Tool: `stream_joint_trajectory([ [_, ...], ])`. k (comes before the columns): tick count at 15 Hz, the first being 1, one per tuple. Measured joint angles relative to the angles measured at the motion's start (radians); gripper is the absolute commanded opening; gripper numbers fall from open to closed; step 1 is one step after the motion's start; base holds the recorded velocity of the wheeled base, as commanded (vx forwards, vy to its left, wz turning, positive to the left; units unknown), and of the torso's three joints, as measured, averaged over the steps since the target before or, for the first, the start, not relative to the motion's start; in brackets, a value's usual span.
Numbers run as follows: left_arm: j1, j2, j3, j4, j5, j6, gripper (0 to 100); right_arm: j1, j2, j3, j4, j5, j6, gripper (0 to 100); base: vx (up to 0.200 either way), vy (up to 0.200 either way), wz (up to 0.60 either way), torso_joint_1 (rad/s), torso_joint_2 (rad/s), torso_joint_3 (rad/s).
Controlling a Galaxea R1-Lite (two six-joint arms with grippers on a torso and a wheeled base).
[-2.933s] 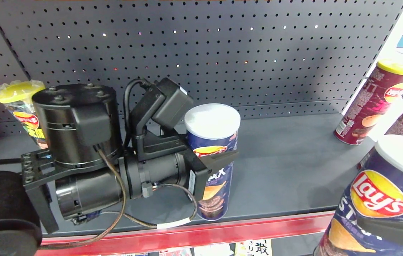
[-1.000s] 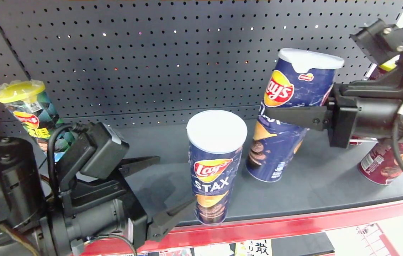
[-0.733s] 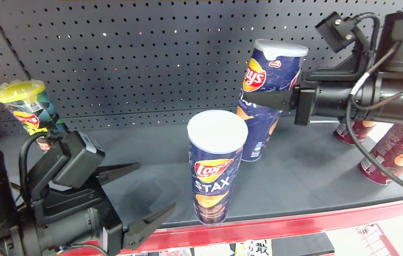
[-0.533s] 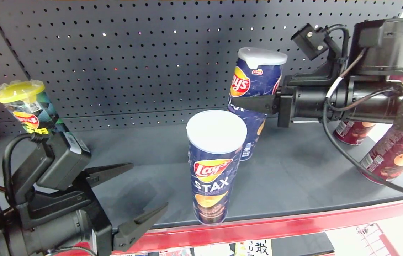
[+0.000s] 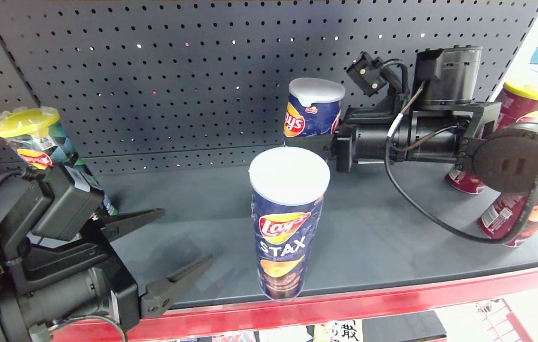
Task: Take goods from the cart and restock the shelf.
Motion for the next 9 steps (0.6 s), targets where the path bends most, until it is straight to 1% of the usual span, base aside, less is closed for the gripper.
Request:
stream_joint_trajectory([
  [3, 0.022, 0.000, -0.001, -0.001, -0.003, 0.000, 100, -0.001, 0.039, -0.011, -0.015, 0.005, -0.006, 0, 0.000, 0.000, 0.00, 0.000, 0.00, 0.000],
  [9, 0.028, 0.005, -0.001, 0.000, -0.009, 0.000, 100, -0.004, 0.053, -0.006, -0.014, -0.001, -0.008, 0, 0.000, 0.000, 0.00, 0.000, 0.00, 0.000],
])
